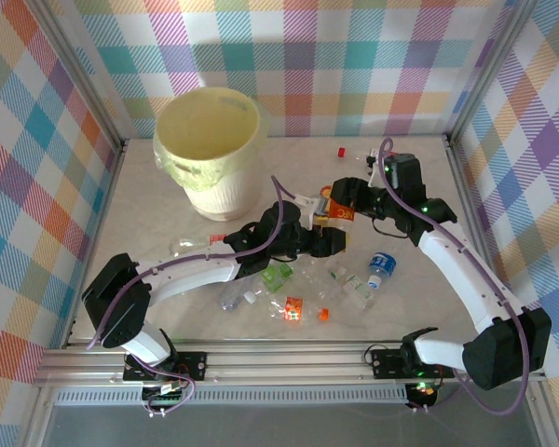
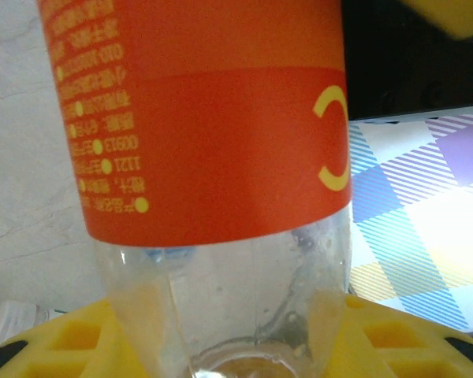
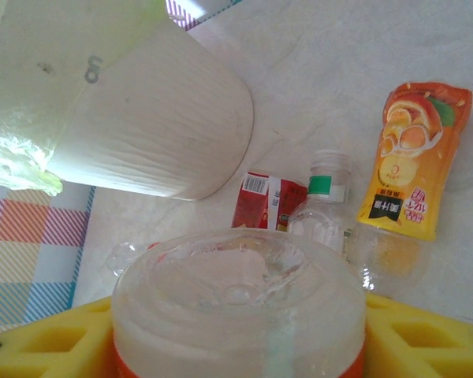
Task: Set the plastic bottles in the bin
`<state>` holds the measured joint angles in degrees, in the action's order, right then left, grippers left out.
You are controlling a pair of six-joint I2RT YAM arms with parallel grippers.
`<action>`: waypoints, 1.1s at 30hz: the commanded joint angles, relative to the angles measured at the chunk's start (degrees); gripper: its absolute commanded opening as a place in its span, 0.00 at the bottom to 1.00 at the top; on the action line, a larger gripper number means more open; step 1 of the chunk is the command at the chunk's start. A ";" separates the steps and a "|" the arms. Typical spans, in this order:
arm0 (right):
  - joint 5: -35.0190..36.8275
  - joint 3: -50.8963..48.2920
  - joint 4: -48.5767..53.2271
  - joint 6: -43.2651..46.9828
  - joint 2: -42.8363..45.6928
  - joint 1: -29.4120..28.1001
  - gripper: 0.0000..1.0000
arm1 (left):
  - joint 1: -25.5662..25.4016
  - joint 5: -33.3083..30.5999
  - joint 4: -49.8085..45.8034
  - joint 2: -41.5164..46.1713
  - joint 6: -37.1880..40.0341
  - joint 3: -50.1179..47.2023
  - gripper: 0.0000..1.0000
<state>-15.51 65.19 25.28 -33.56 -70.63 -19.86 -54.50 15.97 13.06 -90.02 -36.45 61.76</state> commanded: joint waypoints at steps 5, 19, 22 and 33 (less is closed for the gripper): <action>-0.69 1.46 1.54 1.08 3.04 -0.44 1.00 | -1.00 -2.83 -5.73 3.61 4.03 3.52 0.42; -5.51 0.35 8.21 17.22 16.94 -0.40 1.00 | 5.18 -8.67 -29.63 15.22 12.45 6.92 0.42; -9.39 -0.47 8.50 19.74 19.77 -0.44 1.00 | 7.95 -9.85 -37.62 16.65 16.20 10.95 0.42; -14.22 -3.20 8.03 20.12 22.31 -0.45 1.00 | 20.33 -15.18 -53.64 11.88 27.58 30.32 0.45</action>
<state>-27.79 62.94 33.10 -14.61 -48.64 -19.97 -36.95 3.11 -35.31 -76.05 -13.65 87.83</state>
